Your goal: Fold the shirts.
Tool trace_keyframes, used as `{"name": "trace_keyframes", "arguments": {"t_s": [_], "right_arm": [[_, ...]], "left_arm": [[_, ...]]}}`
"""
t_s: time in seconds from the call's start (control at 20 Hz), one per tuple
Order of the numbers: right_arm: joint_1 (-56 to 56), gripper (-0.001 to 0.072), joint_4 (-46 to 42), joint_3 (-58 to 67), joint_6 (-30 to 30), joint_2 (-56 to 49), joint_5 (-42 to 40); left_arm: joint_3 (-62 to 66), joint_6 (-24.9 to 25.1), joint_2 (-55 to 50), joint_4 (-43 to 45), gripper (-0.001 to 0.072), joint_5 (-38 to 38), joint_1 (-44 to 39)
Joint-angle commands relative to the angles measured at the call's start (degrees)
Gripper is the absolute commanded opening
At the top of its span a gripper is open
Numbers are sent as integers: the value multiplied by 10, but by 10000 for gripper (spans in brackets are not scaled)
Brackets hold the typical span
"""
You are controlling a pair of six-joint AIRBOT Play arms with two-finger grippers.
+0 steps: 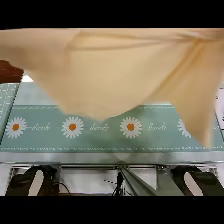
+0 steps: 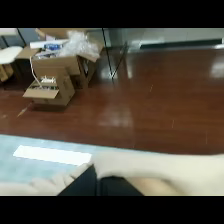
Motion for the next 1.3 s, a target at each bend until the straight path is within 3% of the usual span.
{"name": "trace_keyframes", "arguments": {"t_s": [0.0,0.2,0.3,0.45,0.55,0.65,0.7,0.85,1.0,1.25], "right_arm": [[-1,28,-15,1,25,64,4],[-1,28,-16,2,43,109,5],[-1,28,-47,26,59,117,33],[-1,28,-178,80,69,115,137],[-1,27,-284,85,60,105,245],[-1,27,-300,85,22,67,374],[0,27,-267,85,20,39,409],[0,27,-168,85,20,-54,389],[0,27,-158,85,8,-167,327],[1,28,-127,85,2,-374,212]], "left_arm": [[32,-3,50,-9,19,19,3],[118,-7,55,-9,19,24,3],[153,-37,54,7,19,-3,3],[192,-82,54,85,18,-122,3],[196,-85,53,136,19,-175,3],[191,-94,37,157,19,-194,3],[184,-96,26,152,19,-194,3],[149,-92,-26,104,19,-194,3],[83,-58,-98,59,19,-180,3],[-19,13,-265,3,20,-62,-28]]}}
